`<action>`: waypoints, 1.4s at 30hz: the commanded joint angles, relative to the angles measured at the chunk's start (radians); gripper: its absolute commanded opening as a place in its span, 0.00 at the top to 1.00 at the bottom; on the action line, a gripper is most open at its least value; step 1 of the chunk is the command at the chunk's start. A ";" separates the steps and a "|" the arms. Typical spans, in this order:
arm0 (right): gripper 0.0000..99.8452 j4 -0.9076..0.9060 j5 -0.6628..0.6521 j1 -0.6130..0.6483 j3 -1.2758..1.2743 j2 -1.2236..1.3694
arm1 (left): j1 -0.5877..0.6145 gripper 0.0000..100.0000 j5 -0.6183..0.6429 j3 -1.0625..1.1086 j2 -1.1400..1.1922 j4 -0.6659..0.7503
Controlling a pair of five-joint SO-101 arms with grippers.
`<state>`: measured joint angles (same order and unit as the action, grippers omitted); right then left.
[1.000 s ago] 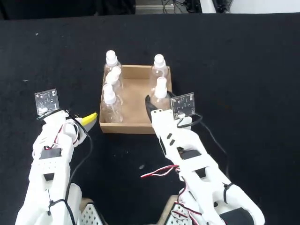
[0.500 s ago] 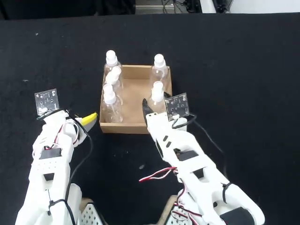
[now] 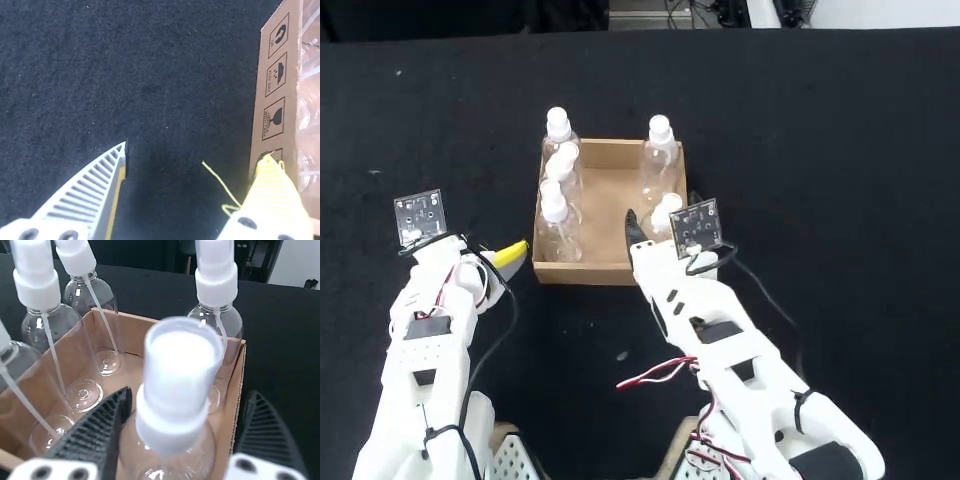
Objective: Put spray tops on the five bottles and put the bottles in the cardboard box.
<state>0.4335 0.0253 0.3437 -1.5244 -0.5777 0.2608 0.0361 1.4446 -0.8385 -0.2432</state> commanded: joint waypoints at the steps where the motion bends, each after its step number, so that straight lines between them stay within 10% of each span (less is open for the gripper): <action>1: 0.68 -0.003 -0.009 0.011 -0.001 -0.004 | -0.008 0.68 -0.008 -0.010 -0.015 0.020; 17: 0.68 -0.014 -0.003 0.009 -0.007 -0.070 | -0.008 0.68 -0.008 -0.010 -0.017 0.020; 35: 0.69 -0.783 -0.003 -0.020 -0.022 -0.759 | -0.002 0.69 -0.008 -0.010 -0.018 0.015; 42: 0.96 -0.961 0.000 -0.198 -0.039 -1.029 | 0.073 0.98 -0.003 -0.018 -0.020 0.014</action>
<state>-0.5010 0.0253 0.2163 -1.5505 -1.4998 0.2700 0.0361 1.4446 -0.8385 -0.2432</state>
